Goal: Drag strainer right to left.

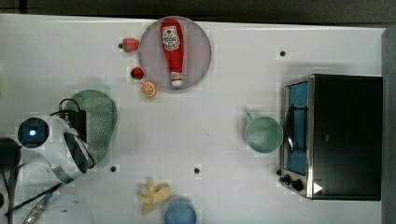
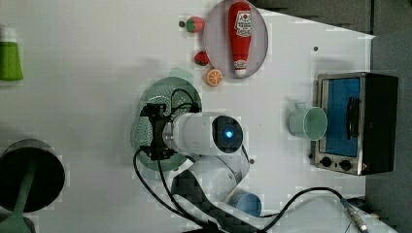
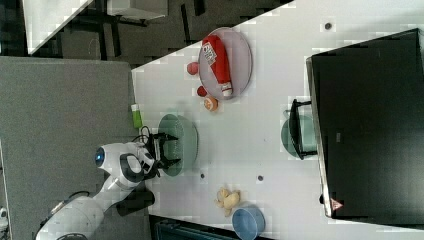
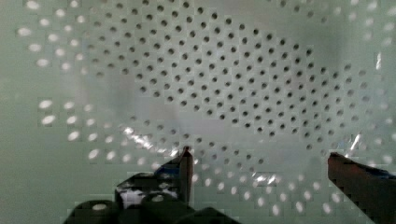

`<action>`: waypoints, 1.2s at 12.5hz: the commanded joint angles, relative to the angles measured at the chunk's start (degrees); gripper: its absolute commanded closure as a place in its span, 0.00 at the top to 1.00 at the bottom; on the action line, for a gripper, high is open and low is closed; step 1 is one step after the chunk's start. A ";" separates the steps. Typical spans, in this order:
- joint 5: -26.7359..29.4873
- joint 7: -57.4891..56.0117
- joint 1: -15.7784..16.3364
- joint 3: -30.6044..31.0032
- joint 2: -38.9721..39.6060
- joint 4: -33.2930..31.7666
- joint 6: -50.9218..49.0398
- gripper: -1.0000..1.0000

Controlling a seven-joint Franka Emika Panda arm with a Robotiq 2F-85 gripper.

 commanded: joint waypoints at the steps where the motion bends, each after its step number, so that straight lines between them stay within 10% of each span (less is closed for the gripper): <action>1: 0.49 2.84 0.77 0.63 -0.38 1.67 -0.56 1.00; 8: 0.23 -12.55 0.22 -5.81 -12.42 0.84 -14.74 1.00; 15: -0.42 -41.63 -1.89 -26.00 -36.74 0.93 -36.74 1.00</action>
